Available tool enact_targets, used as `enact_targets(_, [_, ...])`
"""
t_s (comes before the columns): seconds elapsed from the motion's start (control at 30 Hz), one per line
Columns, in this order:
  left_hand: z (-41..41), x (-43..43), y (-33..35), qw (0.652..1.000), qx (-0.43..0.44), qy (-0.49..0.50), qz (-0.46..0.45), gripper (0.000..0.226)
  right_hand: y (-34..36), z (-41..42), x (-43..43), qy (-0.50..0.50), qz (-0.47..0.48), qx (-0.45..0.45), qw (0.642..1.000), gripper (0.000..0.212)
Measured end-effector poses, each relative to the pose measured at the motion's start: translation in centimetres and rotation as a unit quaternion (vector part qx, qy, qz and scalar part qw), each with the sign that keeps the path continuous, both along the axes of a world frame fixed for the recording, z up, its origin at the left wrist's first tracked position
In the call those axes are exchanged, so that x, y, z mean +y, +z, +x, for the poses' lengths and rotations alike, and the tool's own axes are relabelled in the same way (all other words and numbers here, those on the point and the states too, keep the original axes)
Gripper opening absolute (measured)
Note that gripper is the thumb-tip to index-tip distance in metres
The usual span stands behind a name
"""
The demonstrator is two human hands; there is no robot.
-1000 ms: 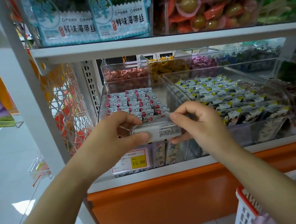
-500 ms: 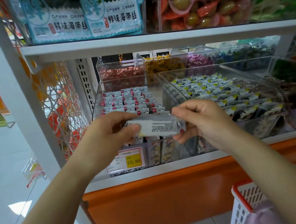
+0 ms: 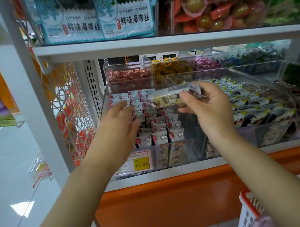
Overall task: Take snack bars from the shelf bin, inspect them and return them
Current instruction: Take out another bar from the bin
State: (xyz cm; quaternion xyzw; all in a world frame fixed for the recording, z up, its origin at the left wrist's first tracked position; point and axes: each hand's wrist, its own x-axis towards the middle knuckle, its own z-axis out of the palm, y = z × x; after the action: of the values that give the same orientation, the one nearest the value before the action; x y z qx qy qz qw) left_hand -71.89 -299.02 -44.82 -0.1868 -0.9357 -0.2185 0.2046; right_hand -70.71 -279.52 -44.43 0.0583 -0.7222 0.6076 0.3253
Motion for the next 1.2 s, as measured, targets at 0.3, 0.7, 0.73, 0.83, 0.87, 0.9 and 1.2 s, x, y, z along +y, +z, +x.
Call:
enact_targets(0.3, [0.3, -0.5, -1.8, 0.985, -0.051, -0.018, -0.165, 0.059, 1.6, -4.1, -2.2, -0.014, 0.361, -0.045, 0.931, 0.031])
enact_targets(0.7, [0.6, -1.8, -1.1, 0.978, 0.031, 0.011, -0.207, 0.059, 0.5, -7.4, -4.3, 0.099, 0.625, -0.154, 0.759, 0.031])
enact_targets(0.73, [0.6, -1.9, -1.1, 0.979, 0.032, 0.009, -0.203, 0.058, 0.9, -7.7, -4.2, 0.109, 0.6, -0.165, 0.775, 0.031])
enact_targets(0.83, [0.6, -2.1, -0.9, 0.982, 0.026, 0.002, -0.189, 0.056, 1.8, -8.6, -4.3, 0.117, 0.465, -0.171, 0.861, 0.026])
enact_targets(0.87, [0.6, -2.1, -0.9, 0.983, 0.023, 0.0, -0.183, 0.055, 1.9, -8.9, -4.4, 0.105, 0.452, -0.159, 0.871, 0.024])
enact_targets(0.9, [0.6, -2.1, -0.9, 0.984, 0.019, -0.001, -0.178, 0.055, 1.9, -9.2, -4.6, 0.086, 0.465, -0.143, 0.869, 0.022])
enact_targets(1.2, [0.5, -1.9, -0.8, 0.989, 0.01, -0.006, -0.147, 0.048, 1.5, -10.3, -5.9, 0.031, 0.561, -0.132, 0.817, 0.007])
